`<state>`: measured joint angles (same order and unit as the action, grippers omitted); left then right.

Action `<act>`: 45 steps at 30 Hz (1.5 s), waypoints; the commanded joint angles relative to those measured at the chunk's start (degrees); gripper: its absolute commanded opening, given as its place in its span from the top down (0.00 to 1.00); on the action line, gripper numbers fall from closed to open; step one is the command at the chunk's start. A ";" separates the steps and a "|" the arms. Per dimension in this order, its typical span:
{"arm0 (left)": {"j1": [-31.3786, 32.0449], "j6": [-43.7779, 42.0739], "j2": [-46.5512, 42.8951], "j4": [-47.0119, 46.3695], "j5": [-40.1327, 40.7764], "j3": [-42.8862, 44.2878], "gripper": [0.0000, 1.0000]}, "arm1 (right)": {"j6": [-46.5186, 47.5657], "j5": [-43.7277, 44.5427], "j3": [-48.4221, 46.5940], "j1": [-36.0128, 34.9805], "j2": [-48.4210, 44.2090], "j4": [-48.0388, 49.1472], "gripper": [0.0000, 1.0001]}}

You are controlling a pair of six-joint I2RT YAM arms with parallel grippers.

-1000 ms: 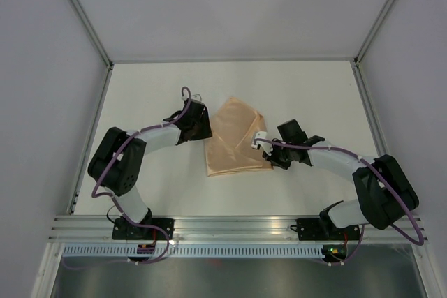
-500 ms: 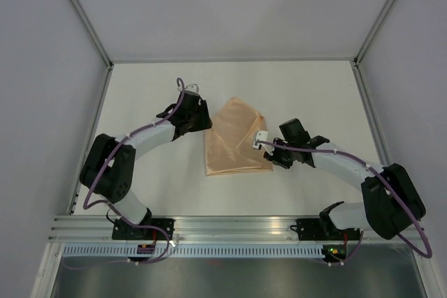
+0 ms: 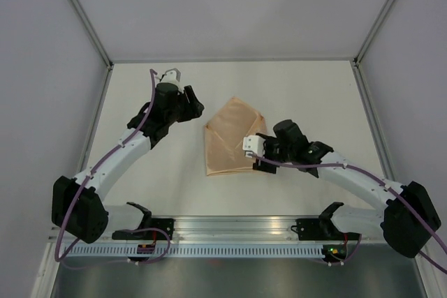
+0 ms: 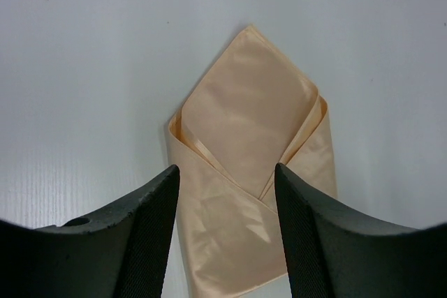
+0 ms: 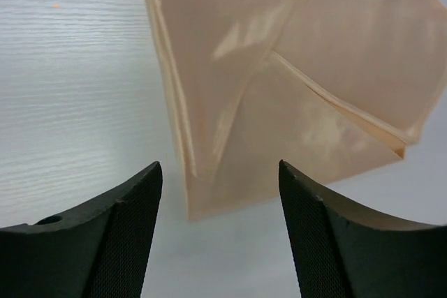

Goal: Fold the napkin, place the utensils inside, and roll it up
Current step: Roll the napkin at the center of the board.

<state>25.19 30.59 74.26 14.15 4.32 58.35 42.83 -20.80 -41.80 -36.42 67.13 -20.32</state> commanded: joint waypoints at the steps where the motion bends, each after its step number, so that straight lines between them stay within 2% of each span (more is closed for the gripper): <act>1: -0.14 -1.41 -3.24 2.54 -0.54 1.59 0.37 | -0.02 4.87 5.05 -7.24 -0.78 10.28 0.26; 2: -0.14 -1.41 -3.42 2.98 -0.36 1.51 0.37 | -0.03 5.76 5.67 -9.95 -0.52 11.51 0.25; 9: -0.14 -1.67 -4.83 3.25 0.17 0.28 0.37 | 2.70 9.72 10.33 -14.28 -0.16 19.77 0.20; 19: -0.14 -2.11 -5.18 2.37 0.25 -0.87 0.37 | 3.84 13.77 12.18 -20.08 7.04 29.02 0.21; 32: -0.23 -3.52 -4.83 -0.44 -0.27 -3.24 0.37 | 4.37 16.58 10.95 -20.44 17.85 36.13 0.34; 38: -0.49 -4.31 -5.09 -0.79 -0.54 -4.03 0.37 | 4.19 17.45 9.20 -20.44 19.78 34.82 0.43; 45: -0.58 -5.10 -5.70 -0.79 -1.68 -3.85 0.37 | 4.55 17.63 7.18 -20.44 21.46 31.57 0.48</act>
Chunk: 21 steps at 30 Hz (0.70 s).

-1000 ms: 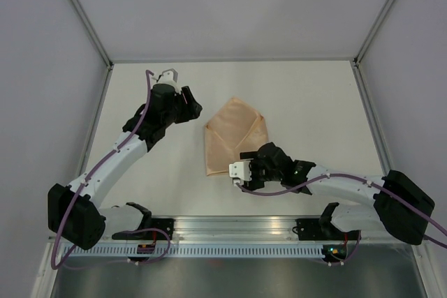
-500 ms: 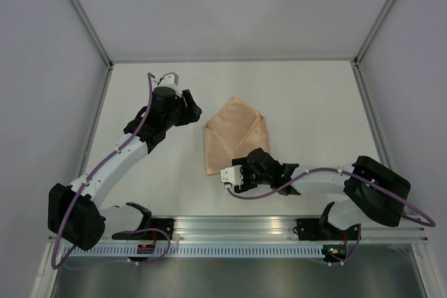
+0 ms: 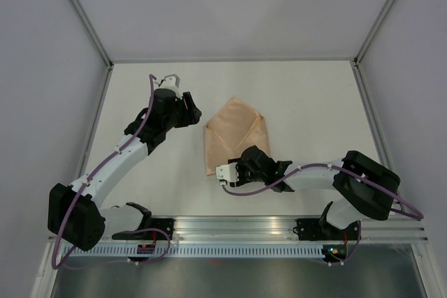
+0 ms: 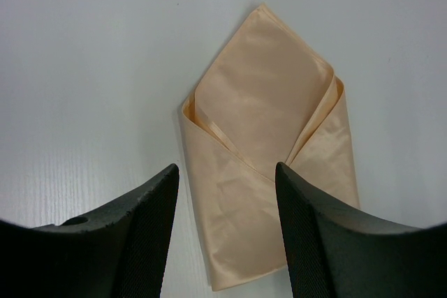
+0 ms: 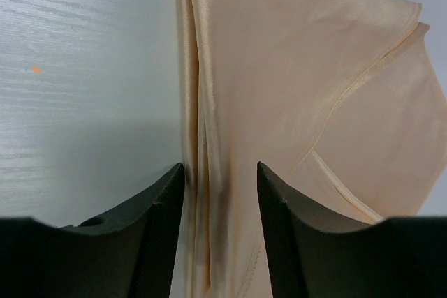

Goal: Fold the napkin, place the utensils inside, and roll it up
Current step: Roll the napkin at the center of the board.

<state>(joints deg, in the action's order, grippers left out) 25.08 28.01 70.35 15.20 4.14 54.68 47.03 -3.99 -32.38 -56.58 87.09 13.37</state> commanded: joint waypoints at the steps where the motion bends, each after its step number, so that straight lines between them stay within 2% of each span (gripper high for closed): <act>1: -0.47 -2.52 -1.88 -1.84 -1.77 -0.27 0.37 | 0.26 0.91 -2.77 -0.29 2.11 -2.46 0.48; 4: -0.47 -2.70 -1.79 -1.67 -2.38 -0.27 0.37 | 0.78 0.83 -3.56 -0.29 2.73 -3.43 0.49; 6: -0.47 -3.05 -1.62 -1.40 -2.65 0.17 0.37 | 0.79 0.91 -4.18 -0.38 3.26 -4.66 0.53; 7: -0.56 -3.22 -1.53 -1.32 -2.82 0.34 0.37 | 0.79 0.83 -4.62 -0.29 3.52 -5.01 0.61; 10: -0.56 -3.40 -1.00 -1.14 -3.09 0.61 0.37 | 1.22 0.48 -5.32 -0.29 4.22 -6.42 0.70; 21: -0.56 -3.23 -0.03 -1.75 -3.88 0.08 0.37 | -0.09 -3.03 -10.85 0.24 6.52 -18.01 0.91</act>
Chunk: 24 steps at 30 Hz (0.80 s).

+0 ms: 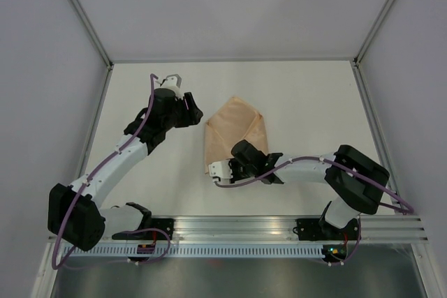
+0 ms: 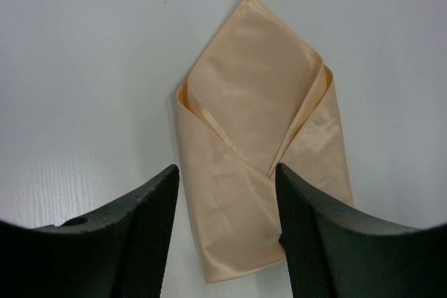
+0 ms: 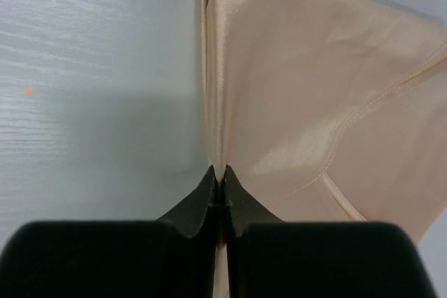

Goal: Fold the napkin, place the utensils inside, and roll it up
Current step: Roll the napkin at the center of the board.

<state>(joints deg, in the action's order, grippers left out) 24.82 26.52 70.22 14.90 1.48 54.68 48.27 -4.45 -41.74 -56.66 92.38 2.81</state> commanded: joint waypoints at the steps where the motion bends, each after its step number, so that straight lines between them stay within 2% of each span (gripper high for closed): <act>1: -0.30 -1.48 -0.25 -1.88 -1.21 -0.27 0.37 | -1.69 -3.80 -2.12 0.59 1.23 -8.77 0.93; 4: -0.30 -0.34 -1.57 -3.73 -0.86 -2.29 0.37 | -2.48 -6.96 -3.87 2.25 1.40 -12.91 0.99; 13: -0.30 0.99 -8.41 -10.49 1.16 -11.06 0.38 | -4.06 -19.01 -11.69 8.67 5.43 -26.00 1.00; 24: -0.21 -1.03 -15.45 -25.60 -0.24 -22.24 0.38 | -3.45 -30.52 -20.83 14.65 14.31 -40.24 1.00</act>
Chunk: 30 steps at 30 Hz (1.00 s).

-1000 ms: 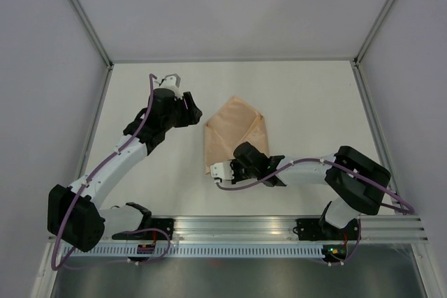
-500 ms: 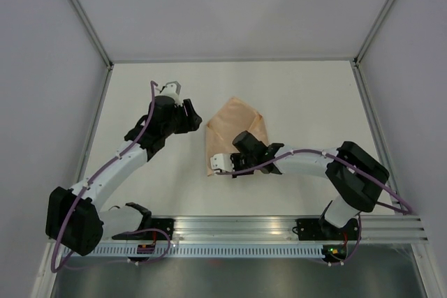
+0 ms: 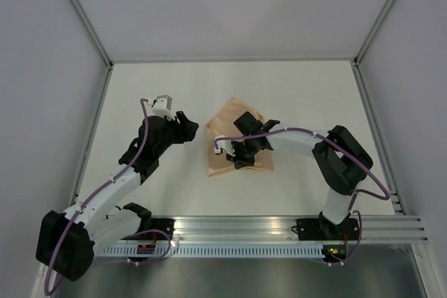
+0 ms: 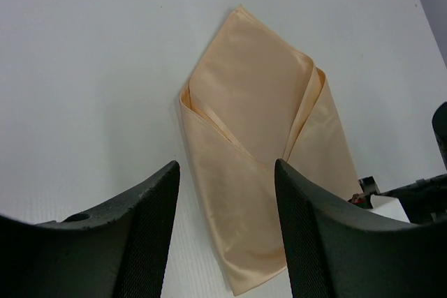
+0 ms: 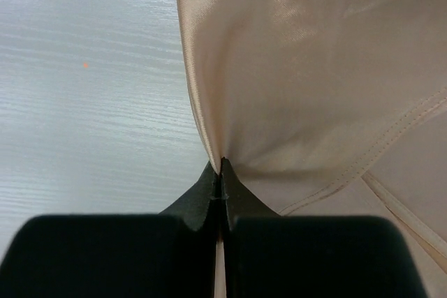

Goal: Fold the napkin, place the utensils inside, and roll it up
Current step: Roll the napkin at the center of the board.

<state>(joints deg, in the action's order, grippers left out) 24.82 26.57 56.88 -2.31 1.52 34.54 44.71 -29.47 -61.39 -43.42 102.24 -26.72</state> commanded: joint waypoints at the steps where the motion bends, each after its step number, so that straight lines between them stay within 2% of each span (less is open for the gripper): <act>1: -0.21 -1.34 -2.74 -9.37 -0.38 -3.51 0.38 | 0.46 -6.03 -1.63 1.76 4.99 -11.68 0.99; 5: -0.03 -2.83 -6.08 -13.24 -1.17 -6.94 0.38 | 1.17 -8.84 -4.00 3.60 7.54 -16.16 1.00; 14: 1.19 -4.77 -16.97 -16.32 -0.64 -15.20 0.36 | 3.28 -13.50 -9.28 6.94 12.81 -22.67 1.00; 17: 3.47 -8.01 -19.79 -15.28 -0.82 -16.44 0.36 | 3.98 -14.38 -10.86 7.73 14.57 -24.51 0.99; 22: 11.82 -13.90 -19.97 -13.08 5.76 -15.21 0.34 | 5.47 -15.96 -14.55 9.67 18.43 -28.99 0.99; 23: 15.14 -15.04 -18.92 -12.12 8.91 -14.77 0.34 | 5.65 -16.57 -15.51 9.93 19.22 -29.61 0.99; 27: 21.30 -20.23 -14.62 -9.65 14.02 -11.44 0.34 | 6.27 -17.19 -17.10 10.55 20.63 -31.55 0.99; 30: 23.87 -21.73 -11.63 -9.47 14.65 -10.47 0.33 | 6.09 -17.37 -18.06 10.81 21.42 -31.99 0.99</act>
<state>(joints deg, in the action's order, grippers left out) 46.70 10.70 43.51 -12.05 11.94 21.02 46.92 -50.33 -78.81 -32.91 120.77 -57.82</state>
